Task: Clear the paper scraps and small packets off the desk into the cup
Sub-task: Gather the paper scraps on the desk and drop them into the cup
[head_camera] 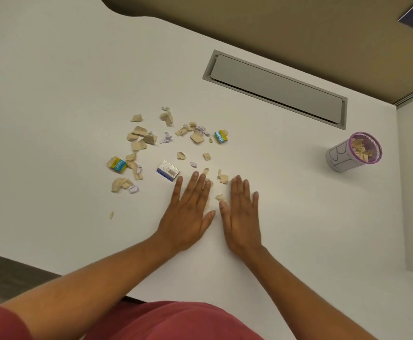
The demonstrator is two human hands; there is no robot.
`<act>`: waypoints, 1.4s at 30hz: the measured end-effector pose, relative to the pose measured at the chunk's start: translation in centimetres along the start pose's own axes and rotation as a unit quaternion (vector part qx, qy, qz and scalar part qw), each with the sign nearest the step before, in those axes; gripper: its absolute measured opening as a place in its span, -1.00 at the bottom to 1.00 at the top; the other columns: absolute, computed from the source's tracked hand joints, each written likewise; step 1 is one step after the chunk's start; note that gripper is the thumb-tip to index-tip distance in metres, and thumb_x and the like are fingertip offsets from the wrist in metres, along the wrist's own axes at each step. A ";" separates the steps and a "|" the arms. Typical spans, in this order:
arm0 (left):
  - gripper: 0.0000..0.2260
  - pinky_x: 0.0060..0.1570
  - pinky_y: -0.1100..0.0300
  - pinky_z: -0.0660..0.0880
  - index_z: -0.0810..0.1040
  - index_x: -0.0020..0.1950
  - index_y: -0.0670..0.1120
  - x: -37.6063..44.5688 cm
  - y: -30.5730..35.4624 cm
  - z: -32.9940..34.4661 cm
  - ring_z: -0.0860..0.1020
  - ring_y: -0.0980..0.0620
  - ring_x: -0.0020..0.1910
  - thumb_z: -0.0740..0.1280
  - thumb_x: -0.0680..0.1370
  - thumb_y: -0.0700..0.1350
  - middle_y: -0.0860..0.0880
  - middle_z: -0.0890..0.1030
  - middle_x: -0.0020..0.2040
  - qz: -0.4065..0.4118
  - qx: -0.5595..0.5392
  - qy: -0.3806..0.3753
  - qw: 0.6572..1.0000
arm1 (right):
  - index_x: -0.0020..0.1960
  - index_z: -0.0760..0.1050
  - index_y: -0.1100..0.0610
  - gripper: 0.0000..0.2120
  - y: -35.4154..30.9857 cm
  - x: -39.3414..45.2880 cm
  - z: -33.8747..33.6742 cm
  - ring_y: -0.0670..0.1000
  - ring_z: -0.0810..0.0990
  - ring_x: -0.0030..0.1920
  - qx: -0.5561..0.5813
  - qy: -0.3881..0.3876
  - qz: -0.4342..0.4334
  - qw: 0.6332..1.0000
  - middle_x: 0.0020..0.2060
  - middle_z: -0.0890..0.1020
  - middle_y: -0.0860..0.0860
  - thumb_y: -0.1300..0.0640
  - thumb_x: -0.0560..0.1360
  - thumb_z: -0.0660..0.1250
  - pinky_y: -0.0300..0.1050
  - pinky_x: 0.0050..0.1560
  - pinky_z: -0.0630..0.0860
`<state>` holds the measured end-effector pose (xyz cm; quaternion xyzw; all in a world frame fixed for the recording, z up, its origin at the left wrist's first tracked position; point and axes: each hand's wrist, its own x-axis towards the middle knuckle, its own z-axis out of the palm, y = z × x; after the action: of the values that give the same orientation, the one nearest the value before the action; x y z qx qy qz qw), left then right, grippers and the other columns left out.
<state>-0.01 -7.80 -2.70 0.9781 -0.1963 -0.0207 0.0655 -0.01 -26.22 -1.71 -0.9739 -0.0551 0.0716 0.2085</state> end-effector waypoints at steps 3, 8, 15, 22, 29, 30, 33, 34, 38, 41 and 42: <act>-0.39 0.66 -0.34 0.02 0.13 0.71 -0.22 0.0 1.4 -0.5 -0.01 -0.23 0.73 -0.05 0.76 0.13 -0.26 0.08 0.73 -0.005 -0.028 0.031 0.999 | 0.68 -0.06 0.07 -0.44 -1.0 0.3 -0.1 -0.10 -0.14 0.66 0.126 0.016 -0.019 0.992 0.67 -0.03 -0.09 -0.04 0.73 -0.07 0.15 0.65 -0.05; -0.37 0.68 -0.27 -0.08 0.02 0.72 -0.25 4.0 -1.1 -2.6 -0.07 -0.30 0.73 -0.02 0.72 0.05 -0.31 -0.03 0.73 -0.081 -0.056 0.024 0.995 | 0.66 0.06 0.09 -0.46 -1.3 5.7 -2.6 -0.06 -0.07 0.66 0.118 -0.030 -0.110 0.986 0.67 0.05 -0.05 -0.04 0.72 -0.05 0.08 0.65 0.01; -0.26 0.68 -0.25 -0.18 0.00 0.71 -0.28 5.6 -3.0 -2.3 0.01 -0.27 0.73 -0.34 0.65 0.13 -0.32 0.07 0.72 -0.075 0.012 -0.069 0.995 | 0.67 0.04 0.08 -0.46 -2.1 9.2 -3.0 -0.01 -0.08 0.67 -0.031 -0.146 -0.183 0.972 0.67 0.06 -0.02 -0.08 0.74 -0.07 0.11 0.65 -0.05; -0.38 0.71 -0.15 -0.12 0.15 0.69 -0.27 1.0 1.0 -1.1 0.07 -0.21 0.73 -0.12 0.72 0.06 -0.27 0.13 0.72 -0.001 -0.067 -0.037 0.997 | 0.64 0.16 0.04 -0.51 1.2 2.5 -3.7 -0.11 -0.01 0.65 0.036 -0.128 -0.173 0.976 0.64 0.17 -0.05 -0.05 0.74 -0.02 0.01 0.66 -0.02; -0.36 0.56 0.02 0.29 0.21 0.70 -0.15 -0.9 0.9 -3.4 0.22 -0.14 0.63 0.36 0.68 -0.02 -0.11 0.18 0.72 -0.097 -0.264 0.018 0.960 | 0.50 0.37 -0.05 -0.31 5.1 0.8 -6.8 -0.09 0.52 0.21 0.140 -0.020 0.055 0.988 0.34 0.45 -0.12 -0.10 0.45 0.54 -0.23 0.22 0.48; -0.33 0.52 0.00 0.34 0.22 0.70 -0.13 -1.2 0.6 -3.4 0.25 -0.15 0.58 0.41 0.66 0.00 -0.10 0.22 0.70 -0.112 -0.260 0.004 0.959 | 0.50 0.37 -0.07 -0.20 5.4 0.2 -6.9 -0.17 0.54 0.07 0.156 -0.054 0.080 0.983 0.26 0.44 -0.15 -0.11 0.35 0.62 -0.36 0.07 0.47; -0.27 0.43 0.03 0.47 0.18 0.71 -0.06 -1.2 0.2 -3.1 0.38 -0.15 0.50 0.47 0.63 -0.06 -0.07 0.29 0.63 -0.149 -0.306 -0.060 0.938 | 0.49 0.40 -0.02 -0.11 4.9 -0.9 -5.7 -0.20 0.52 -0.12 0.190 -0.100 0.100 0.972 0.14 0.41 -0.13 0.03 0.24 0.70 -0.44 -0.15 0.47; -0.26 0.36 0.10 0.50 0.18 0.71 -0.05 -0.9 0.3 -3.1 0.44 -0.16 0.45 0.48 0.62 -0.12 -0.07 0.33 0.60 -0.153 -0.329 -0.066 0.929 | 0.47 0.43 0.01 -0.15 4.3 -1.0 -5.2 -0.20 0.52 -0.16 0.201 -0.091 0.103 0.970 0.11 0.42 -0.11 0.10 0.26 0.69 -0.45 -0.16 0.46; -0.27 0.12 0.23 0.52 0.31 0.66 -0.08 1.2 1.6 -3.3 0.57 -0.07 0.17 0.52 0.55 -0.29 -0.08 0.50 0.40 -0.159 -0.397 -0.048 0.903 | 0.28 0.56 0.02 -0.43 1.4 0.1 -4.3 -0.23 0.53 -0.26 0.238 -0.043 0.116 0.963 0.07 0.50 -0.02 0.25 0.33 0.62 -0.50 -0.18 0.43; -0.24 0.06 0.23 0.57 0.38 0.63 -0.09 2.7 2.0 -3.9 0.57 0.04 0.01 0.60 0.48 -0.26 -0.06 0.57 0.31 -0.174 -0.441 -0.047 0.879 | 0.23 0.57 -0.03 -0.45 0.7 0.8 -4.6 -0.19 0.56 -0.28 0.255 -0.027 0.108 0.960 0.08 0.54 -0.01 0.27 0.31 0.63 -0.47 -0.19 0.46; -0.25 0.06 0.27 0.58 0.40 0.62 -0.08 2.9 1.6 -4.2 0.58 0.07 -0.01 0.62 0.47 -0.24 -0.05 0.58 0.33 -0.177 -0.447 -0.047 0.875 | 0.24 0.56 -0.03 -0.43 0.9 0.8 -4.9 -0.17 0.57 -0.26 0.247 -0.019 0.104 0.963 0.08 0.54 -0.03 0.25 0.30 0.64 -0.46 -0.19 0.46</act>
<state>2.28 -9.92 1.62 0.8607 0.0079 -0.1631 0.4822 1.63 -28.82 2.23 -0.8911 0.0620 0.1223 0.4327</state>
